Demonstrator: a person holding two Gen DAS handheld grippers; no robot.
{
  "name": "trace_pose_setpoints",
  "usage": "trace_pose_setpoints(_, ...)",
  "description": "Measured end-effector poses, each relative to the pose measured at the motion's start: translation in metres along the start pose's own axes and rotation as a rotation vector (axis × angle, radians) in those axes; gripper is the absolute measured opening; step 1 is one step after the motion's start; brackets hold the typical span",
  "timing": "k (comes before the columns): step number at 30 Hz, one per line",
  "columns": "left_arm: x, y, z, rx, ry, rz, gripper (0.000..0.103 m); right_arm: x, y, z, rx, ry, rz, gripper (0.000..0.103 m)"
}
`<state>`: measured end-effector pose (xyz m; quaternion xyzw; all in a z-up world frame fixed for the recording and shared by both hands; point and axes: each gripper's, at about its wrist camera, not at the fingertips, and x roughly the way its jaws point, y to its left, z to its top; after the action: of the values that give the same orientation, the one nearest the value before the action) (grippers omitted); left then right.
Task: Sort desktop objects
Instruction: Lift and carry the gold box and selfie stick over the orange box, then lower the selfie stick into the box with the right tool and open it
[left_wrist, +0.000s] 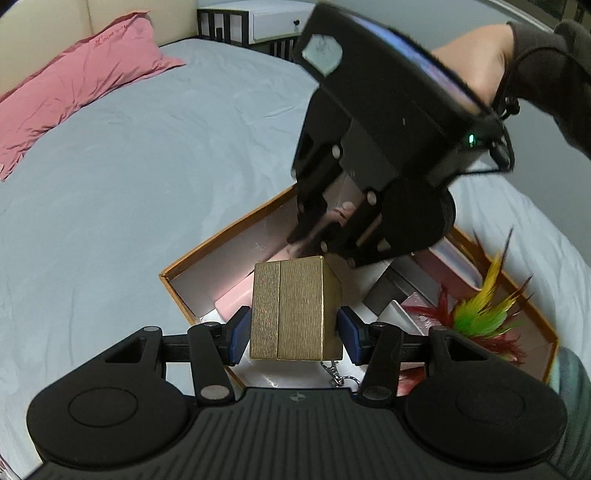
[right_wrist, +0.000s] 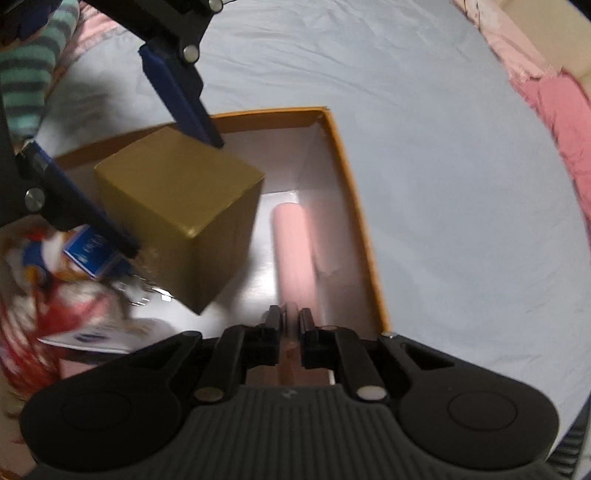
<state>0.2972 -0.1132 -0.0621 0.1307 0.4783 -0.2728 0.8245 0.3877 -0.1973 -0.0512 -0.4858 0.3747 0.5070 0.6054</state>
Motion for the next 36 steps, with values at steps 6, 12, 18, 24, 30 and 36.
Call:
trace_pose_setpoints(6, 0.01, -0.004, -0.002, 0.012, 0.026, 0.007, 0.058, 0.002, 0.001, -0.009, -0.025, -0.031, -0.076, 0.007)
trace_pose_setpoints(12, 0.018, -0.01, -0.001, 0.062, 0.078, 0.0, 0.059, -0.009, 0.002, -0.017, 0.033, -0.062, -0.12, 0.008)
trace_pose_setpoints(18, 0.031, -0.022, -0.006, 0.092, 0.125, 0.036, 0.059, -0.037, 0.011, -0.025, 0.258, -0.179, -0.197, 0.011)
trace_pose_setpoints(24, 0.052, -0.03, -0.008, 0.107, 0.178, 0.074, 0.059, -0.05, 0.033, -0.037, 0.451, -0.187, -0.269, 0.011)
trace_pose_setpoints(30, 0.057, -0.029, 0.001, -0.006, 0.187, 0.12, 0.059, -0.062, 0.059, -0.048, 0.614, -0.2, -0.347, 0.011)
trace_pose_setpoints(36, 0.056, -0.04, 0.005, 0.004, 0.145, 0.14, 0.059, -0.069, 0.081, -0.066, 0.658, -0.247, -0.399, 0.011)
